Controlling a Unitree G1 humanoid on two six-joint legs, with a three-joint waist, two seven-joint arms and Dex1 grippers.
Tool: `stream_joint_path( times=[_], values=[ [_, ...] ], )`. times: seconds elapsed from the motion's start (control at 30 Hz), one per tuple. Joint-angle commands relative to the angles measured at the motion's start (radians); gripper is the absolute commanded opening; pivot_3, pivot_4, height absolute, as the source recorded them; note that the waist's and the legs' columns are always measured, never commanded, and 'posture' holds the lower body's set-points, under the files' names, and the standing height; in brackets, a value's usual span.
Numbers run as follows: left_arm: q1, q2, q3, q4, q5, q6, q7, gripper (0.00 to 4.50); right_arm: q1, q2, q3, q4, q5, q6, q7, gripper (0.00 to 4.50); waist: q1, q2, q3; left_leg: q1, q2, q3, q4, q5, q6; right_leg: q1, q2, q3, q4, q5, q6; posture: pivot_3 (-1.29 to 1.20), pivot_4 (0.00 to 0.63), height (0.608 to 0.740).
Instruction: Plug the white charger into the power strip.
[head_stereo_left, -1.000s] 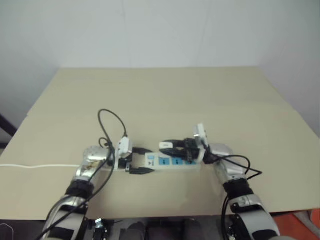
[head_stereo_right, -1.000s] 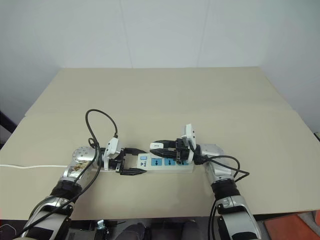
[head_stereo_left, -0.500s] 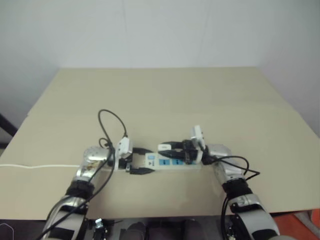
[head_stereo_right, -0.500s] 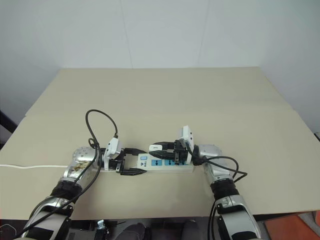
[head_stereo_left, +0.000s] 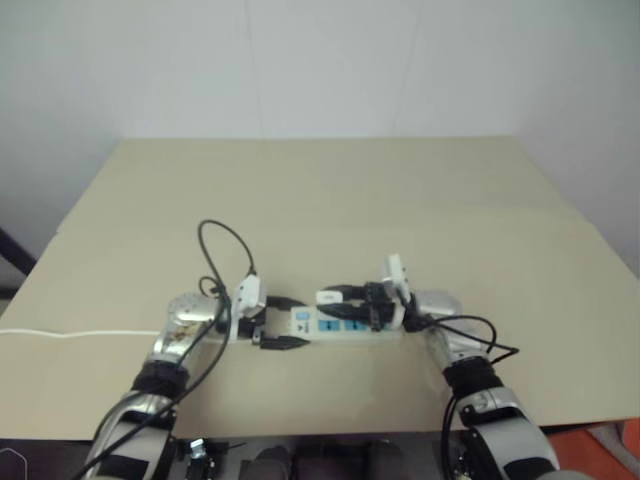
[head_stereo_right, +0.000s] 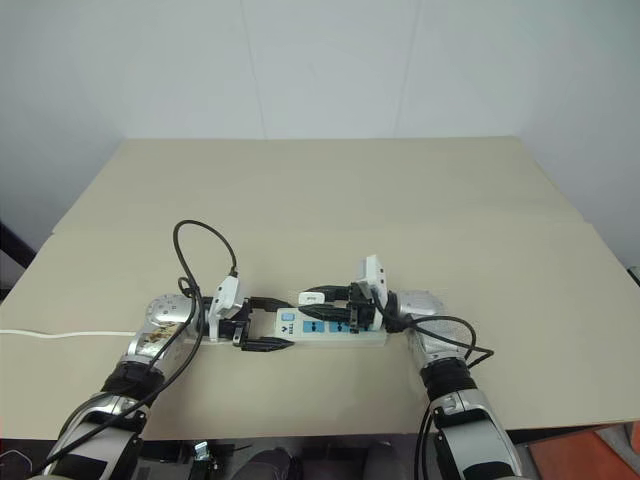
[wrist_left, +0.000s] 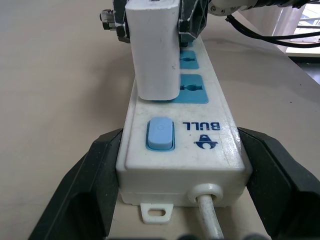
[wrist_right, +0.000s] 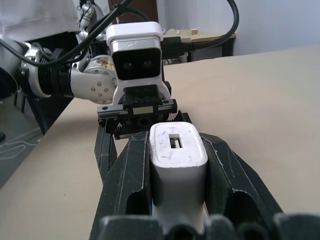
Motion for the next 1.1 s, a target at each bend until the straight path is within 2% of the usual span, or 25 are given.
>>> stream_joint_path(
  times=[0.03,0.5,0.77,1.03,1.1],
  values=[
    [0.011,0.009,-0.008,-0.009,0.008,0.003,-0.003,3.24,0.027,-0.018,0.033,0.051,-0.065,-0.028,0.000,1.11,0.000,0.000,0.000,0.001,0.000,0.000,0.000,-0.001,0.001,0.000,0.000,0.000,0.000,0.000,0.000,0.00,0.150,0.740],
    [0.012,0.013,-0.007,-0.018,0.003,0.011,-0.005,3.24,0.015,-0.041,0.081,0.090,-0.086,0.087,-0.020,1.11,0.000,0.001,-0.001,0.008,0.001,0.000,-0.003,-0.001,0.002,0.001,0.000,0.000,-0.001,0.000,-0.001,0.00,0.150,0.740],
    [0.012,0.015,-0.006,-0.020,0.000,0.015,-0.010,3.24,0.044,-0.032,0.072,0.078,-0.086,-0.005,-0.016,1.11,0.000,0.001,-0.002,0.009,0.001,0.001,-0.004,-0.002,0.002,0.002,0.000,0.000,-0.001,-0.001,-0.001,0.00,0.150,0.740],
    [0.009,0.015,-0.004,-0.015,0.000,0.013,-0.007,3.24,0.026,-0.045,0.094,0.095,-0.112,0.029,-0.034,1.11,0.001,0.001,-0.002,0.010,0.001,0.001,-0.004,-0.002,0.002,0.002,0.000,0.000,-0.001,-0.001,-0.001,0.00,0.150,0.740],
    [0.009,0.015,-0.004,-0.013,0.001,0.013,-0.007,3.24,0.021,-0.044,0.094,0.100,-0.114,0.024,-0.041,1.85,0.000,0.001,-0.002,0.010,0.001,0.001,-0.004,-0.002,0.002,0.002,0.000,0.000,-0.001,-0.001,-0.001,0.00,0.150,0.740]
  ],
)
